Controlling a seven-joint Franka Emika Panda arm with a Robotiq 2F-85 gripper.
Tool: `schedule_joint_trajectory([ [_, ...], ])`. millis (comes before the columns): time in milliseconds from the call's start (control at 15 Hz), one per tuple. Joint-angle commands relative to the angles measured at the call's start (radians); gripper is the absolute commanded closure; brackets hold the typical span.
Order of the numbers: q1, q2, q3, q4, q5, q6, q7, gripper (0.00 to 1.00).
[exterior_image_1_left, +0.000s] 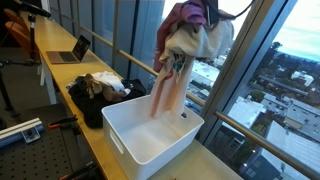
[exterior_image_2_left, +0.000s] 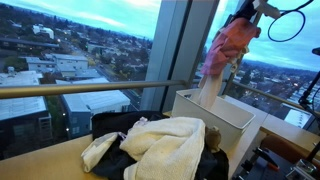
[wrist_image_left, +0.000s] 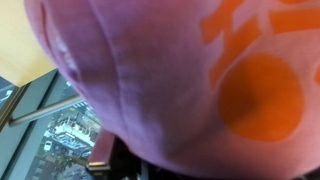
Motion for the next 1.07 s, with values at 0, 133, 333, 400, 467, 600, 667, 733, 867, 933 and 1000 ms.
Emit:
schedule_joint_trajectory([
  [0,0.012,0.092,0.002,0.018,0.065,0.030,-0.058,1.00],
  [133,0.020,0.139,0.006,0.011,0.084,0.036,-0.072,1.00],
  [333,0.025,0.207,0.009,0.024,0.112,0.032,-0.096,1.00],
  [400,0.026,0.223,0.008,0.028,0.118,0.026,-0.101,1.00],
  [467,0.029,0.230,0.007,0.027,0.122,0.018,-0.101,1.00],
  [600,0.026,0.250,0.003,0.020,0.130,0.018,-0.104,1.00],
  [667,0.022,0.259,0.001,0.014,0.134,0.021,-0.107,1.00],
  [733,0.019,0.265,-0.001,0.007,0.140,0.024,-0.109,1.00],
  [867,0.005,0.272,-0.009,-0.006,0.154,0.030,-0.115,1.00],
  [933,-0.002,0.274,-0.015,-0.012,0.154,0.033,-0.115,1.00],
  [1000,-0.008,0.277,-0.021,-0.013,0.153,0.032,-0.115,1.00],
])
